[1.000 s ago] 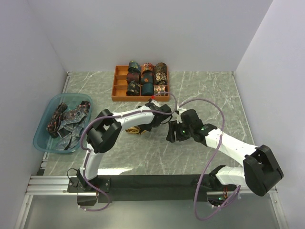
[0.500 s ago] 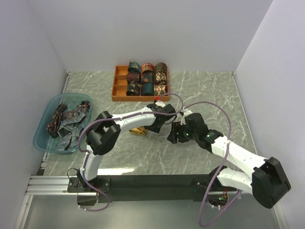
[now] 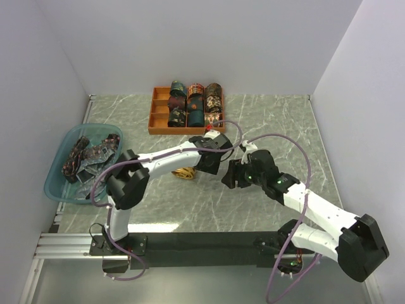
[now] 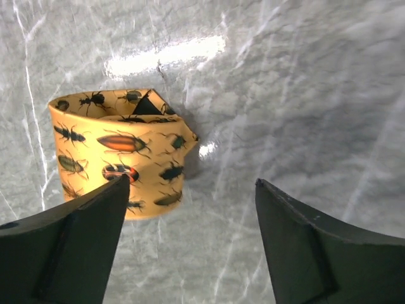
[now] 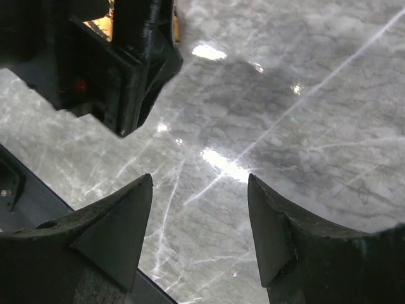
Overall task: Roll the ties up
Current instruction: Roll the tie
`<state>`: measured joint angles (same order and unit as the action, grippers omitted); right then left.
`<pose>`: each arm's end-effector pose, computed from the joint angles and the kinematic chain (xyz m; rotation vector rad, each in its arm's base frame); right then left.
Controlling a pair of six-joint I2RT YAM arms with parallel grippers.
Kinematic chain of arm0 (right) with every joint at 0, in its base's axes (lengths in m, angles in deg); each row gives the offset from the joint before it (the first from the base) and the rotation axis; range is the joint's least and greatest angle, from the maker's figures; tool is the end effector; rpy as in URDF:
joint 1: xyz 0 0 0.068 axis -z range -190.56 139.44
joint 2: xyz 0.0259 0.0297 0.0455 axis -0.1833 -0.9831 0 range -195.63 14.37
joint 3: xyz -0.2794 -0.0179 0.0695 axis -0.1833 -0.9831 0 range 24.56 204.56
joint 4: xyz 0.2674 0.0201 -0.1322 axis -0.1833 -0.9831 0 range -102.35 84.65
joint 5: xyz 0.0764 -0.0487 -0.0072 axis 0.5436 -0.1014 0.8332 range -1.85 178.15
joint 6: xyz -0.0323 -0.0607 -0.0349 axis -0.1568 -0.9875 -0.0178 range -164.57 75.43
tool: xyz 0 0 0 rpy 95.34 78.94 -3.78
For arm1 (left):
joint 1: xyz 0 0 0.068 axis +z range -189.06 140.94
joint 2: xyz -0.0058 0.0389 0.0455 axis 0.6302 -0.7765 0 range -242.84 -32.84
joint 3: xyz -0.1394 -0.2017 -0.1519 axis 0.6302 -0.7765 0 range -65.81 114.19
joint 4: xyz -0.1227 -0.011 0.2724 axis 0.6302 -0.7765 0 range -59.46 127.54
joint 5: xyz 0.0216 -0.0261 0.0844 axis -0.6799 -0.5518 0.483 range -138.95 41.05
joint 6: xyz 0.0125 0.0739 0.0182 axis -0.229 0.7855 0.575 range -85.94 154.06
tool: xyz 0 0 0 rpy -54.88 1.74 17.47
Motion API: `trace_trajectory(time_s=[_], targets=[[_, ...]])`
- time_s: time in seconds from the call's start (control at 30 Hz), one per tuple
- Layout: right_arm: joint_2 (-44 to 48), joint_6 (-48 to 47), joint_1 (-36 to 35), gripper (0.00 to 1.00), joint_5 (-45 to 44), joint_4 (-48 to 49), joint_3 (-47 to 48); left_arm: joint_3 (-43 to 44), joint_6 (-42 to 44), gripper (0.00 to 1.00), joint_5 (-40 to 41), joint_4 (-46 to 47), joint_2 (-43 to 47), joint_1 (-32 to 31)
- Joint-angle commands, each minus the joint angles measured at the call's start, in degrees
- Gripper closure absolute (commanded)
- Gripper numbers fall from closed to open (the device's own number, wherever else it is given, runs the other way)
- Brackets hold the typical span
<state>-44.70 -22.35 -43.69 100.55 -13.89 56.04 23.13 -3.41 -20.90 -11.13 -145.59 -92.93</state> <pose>0.2164 0.1581 0.1937 -0.3436 2.2687 0.7612 0.2919 -0.3475 0.1860 0.2694 2.5658 0.1657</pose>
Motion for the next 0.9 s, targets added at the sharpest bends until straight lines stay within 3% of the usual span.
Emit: trace_trajectory(time_s=[0.0, 0.27, 0.43, 0.67, 0.87], targets=[[1.8, -0.7, -0.1, 0.32, 1.2, 3.7, 0.2, -0.5, -0.3, 0.12, -2.3, 2.3, 6.0, 0.3], [0.0, -0.9, -0.2, 0.32, 4.4, 5.3, 1.9, -6.4, 0.1, 0.01, -7.6, 5.9, 15.4, 5.0], [-4.5, -5.3, -1.0, 0.3, 7.0, 3.9, 5.7, -14.8, 1.0, 0.01, -16.3, 10.5, 23.1, 13.4], [-16.8, -18.8, -4.7, 0.18, 5.1, -4.6, 20.5, -23.9, 4.9, 0.01, -23.0, 14.1, 31.1, 27.8], [-26.5, -27.8, -8.6, 0.16, 4.6, -8.3, 34.0, -30.5, 7.6, 0.01, -25.2, 16.9, 34.2, 36.4]])
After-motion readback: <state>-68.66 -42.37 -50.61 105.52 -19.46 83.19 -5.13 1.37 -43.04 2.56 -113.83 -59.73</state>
